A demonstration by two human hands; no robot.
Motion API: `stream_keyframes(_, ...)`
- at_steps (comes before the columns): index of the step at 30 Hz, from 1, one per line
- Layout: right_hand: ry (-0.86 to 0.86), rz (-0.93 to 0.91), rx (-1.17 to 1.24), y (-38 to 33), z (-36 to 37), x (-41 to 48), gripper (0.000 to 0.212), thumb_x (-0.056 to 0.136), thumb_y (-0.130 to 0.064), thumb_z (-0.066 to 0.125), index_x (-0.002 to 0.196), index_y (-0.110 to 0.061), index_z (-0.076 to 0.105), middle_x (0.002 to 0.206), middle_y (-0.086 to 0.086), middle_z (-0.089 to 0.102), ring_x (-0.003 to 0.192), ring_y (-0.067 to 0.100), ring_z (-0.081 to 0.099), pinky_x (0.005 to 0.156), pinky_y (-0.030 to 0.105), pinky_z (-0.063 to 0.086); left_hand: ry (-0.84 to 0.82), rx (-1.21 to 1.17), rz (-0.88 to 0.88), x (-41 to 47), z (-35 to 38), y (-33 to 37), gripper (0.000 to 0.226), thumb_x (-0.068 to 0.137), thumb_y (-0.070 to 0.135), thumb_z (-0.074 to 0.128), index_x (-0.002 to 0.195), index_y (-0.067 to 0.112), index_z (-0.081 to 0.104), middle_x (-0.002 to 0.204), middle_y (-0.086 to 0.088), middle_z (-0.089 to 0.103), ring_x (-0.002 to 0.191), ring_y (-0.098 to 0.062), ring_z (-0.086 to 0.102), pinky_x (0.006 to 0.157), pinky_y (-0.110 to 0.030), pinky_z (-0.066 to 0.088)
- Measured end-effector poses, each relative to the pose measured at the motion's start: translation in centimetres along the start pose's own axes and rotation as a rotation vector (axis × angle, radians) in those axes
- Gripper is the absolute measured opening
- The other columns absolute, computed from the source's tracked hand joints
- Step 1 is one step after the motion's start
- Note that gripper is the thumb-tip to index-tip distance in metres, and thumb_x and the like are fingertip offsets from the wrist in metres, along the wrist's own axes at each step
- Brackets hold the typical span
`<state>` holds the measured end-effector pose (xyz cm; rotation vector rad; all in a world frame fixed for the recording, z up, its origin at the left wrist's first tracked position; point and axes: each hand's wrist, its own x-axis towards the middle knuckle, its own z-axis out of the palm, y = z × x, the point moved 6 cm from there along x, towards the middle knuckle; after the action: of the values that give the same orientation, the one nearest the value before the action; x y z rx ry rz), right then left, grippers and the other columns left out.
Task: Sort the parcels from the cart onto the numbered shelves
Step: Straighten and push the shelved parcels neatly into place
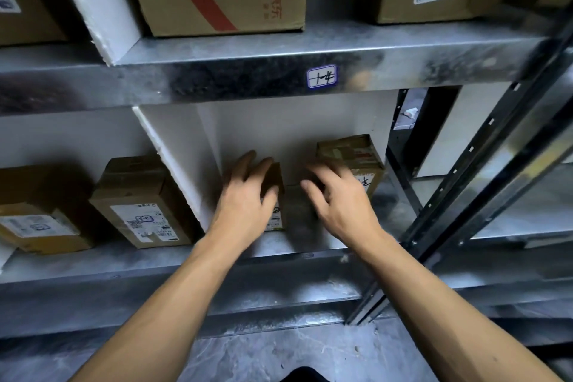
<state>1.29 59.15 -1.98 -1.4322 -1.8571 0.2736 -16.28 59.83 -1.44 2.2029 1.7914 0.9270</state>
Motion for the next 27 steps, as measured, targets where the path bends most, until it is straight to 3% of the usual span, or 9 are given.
stream_keyframes(5,0.115,0.014,-0.114,3.1,-4.4,0.3,0.027,0.094,-0.023,0.065,0.118,-0.012,0.07,0.121,0.02,0.061,0.11,0.042,0.057,0.095,0.045,0.047,-0.073,-0.052,0.09,1.7,2.1,3.3,0.055,0.092,0.032,0.061,0.143,0.025,0.045,0.154,-0.002,0.029,0.14,-0.02,0.031,0.113,-0.026,0.024)
stream_keyframes(10,0.043,0.247,-0.054,8.2,-5.8,1.3,0.041,0.096,-0.024,0.063,0.136,-0.022,0.06,0.143,0.023,0.049,0.134,0.037,0.045,0.105,0.035,0.038,-0.213,-0.072,0.139,3.1,5.7,5.7,0.06,0.093,0.036,0.058,0.148,0.027,0.036,0.157,-0.006,0.024,0.145,-0.02,0.02,0.117,-0.03,0.02)
stream_keyframes(13,0.009,0.273,0.003,9.7,-5.4,1.3,0.041,0.097,-0.024,0.062,0.138,-0.017,0.059,0.136,0.018,0.058,0.127,0.035,0.052,0.095,0.026,0.039,-0.261,-0.095,0.122,3.6,7.3,5.9,0.057,0.093,0.033,0.059,0.146,0.024,0.04,0.155,-0.009,0.027,0.144,-0.023,0.022,0.117,-0.029,0.02)
stream_keyframes(16,-0.024,0.282,0.054,10.1,-4.6,0.9,0.039,0.098,-0.027,0.061,0.136,-0.017,0.06,0.133,0.012,0.062,0.119,0.031,0.059,0.086,0.017,0.035,-0.248,-0.143,0.074,3.8,8.2,5.9,0.05,0.094,0.027,0.059,0.142,0.017,0.047,0.15,-0.01,0.034,0.139,-0.024,0.03,0.11,-0.018,0.018)
stream_keyframes(22,0.014,0.336,0.149,10.5,-3.5,0.5,0.042,0.1,-0.032,0.058,0.141,-0.023,0.055,0.137,0.007,0.06,0.123,0.024,0.056,0.091,0.018,0.036,-0.207,-0.16,0.06,3.6,9.0,5.5,0.05,0.094,0.023,0.059,0.142,0.016,0.047,0.147,-0.01,0.036,0.133,-0.021,0.036,0.098,-0.004,0.012)
stream_keyframes(27,0.024,0.327,0.178,10.5,-3.3,0.5,0.04,0.102,-0.021,0.054,0.142,-0.018,0.054,0.134,0.01,0.063,0.116,0.025,0.061,0.08,0.007,0.034,-0.189,-0.146,0.071,3.7,9.3,5.6,0.049,0.095,0.024,0.059,0.142,0.017,0.047,0.146,-0.01,0.037,0.129,-0.02,0.039,0.096,-0.001,0.013)
